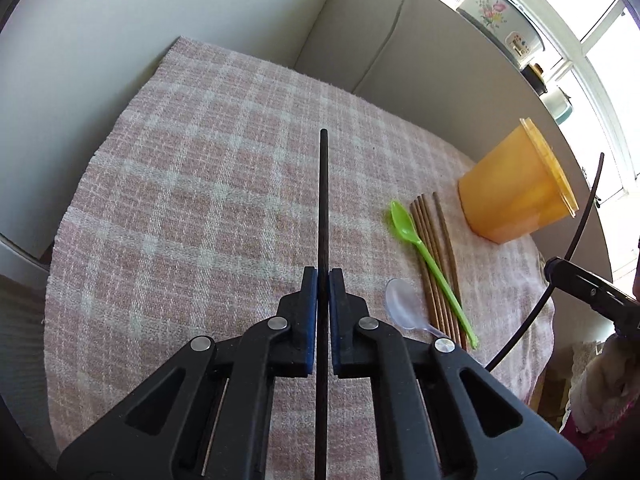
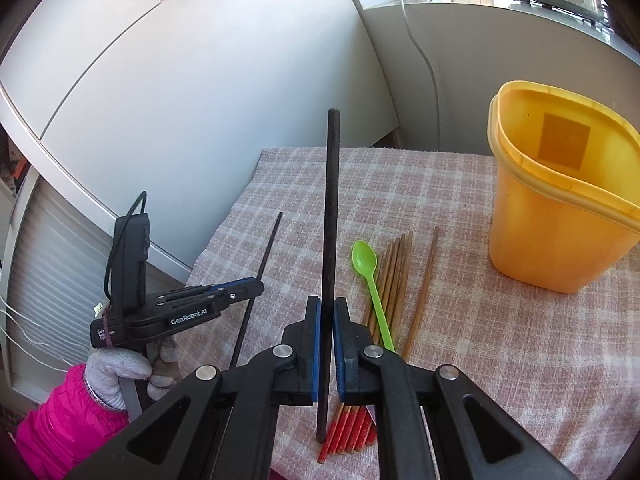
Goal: Organize utensils
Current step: 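Carry the black chopstick with the right gripper over the yellow container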
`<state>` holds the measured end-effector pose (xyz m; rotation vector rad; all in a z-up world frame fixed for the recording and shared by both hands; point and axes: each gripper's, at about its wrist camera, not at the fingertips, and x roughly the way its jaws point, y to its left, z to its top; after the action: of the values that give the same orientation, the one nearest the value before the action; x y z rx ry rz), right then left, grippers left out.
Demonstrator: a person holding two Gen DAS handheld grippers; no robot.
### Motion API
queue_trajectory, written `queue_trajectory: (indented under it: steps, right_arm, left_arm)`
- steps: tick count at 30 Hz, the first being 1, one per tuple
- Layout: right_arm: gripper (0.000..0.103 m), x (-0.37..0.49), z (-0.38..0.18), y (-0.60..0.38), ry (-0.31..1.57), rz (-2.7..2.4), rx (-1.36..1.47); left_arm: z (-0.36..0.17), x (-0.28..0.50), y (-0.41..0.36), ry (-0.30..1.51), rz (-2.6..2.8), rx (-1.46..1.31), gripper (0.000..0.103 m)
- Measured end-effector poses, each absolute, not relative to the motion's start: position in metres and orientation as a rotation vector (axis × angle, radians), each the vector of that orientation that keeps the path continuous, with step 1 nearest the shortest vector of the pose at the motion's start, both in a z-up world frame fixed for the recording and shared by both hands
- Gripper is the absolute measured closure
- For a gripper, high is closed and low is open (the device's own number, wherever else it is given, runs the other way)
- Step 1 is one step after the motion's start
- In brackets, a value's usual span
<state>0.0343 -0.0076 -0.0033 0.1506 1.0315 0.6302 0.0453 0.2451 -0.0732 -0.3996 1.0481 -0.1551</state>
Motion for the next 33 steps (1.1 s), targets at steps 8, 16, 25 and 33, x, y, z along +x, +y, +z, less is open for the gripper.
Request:
queue_trajectory:
  steps: [8,16,25,33]
  right_arm:
    - [0.100,0.021,0.015,-0.026,0.964,0.617,0.171]
    - [0.100,0.014,0.045,-0.055,0.874,0.574,0.191]
    - [0.100,0.013,0.081,-0.093,0.783,0.531,0.245]
    - [0.100,0.021,0.109,-0.128,0.710,0.481,0.289]
  left_arm:
    - [-0.032,0.030,0.255,0.922,-0.192,-0.500,0.100]
    - [0.019,0.024,0.221,0.793,-0.274,-0.439,0.100]
    - [0.074,0.039,0.180,0.655,-0.354,-0.365,0.100]
    - [0.107,0.066,0.149,0.585,-0.416,-0.344,0.100]
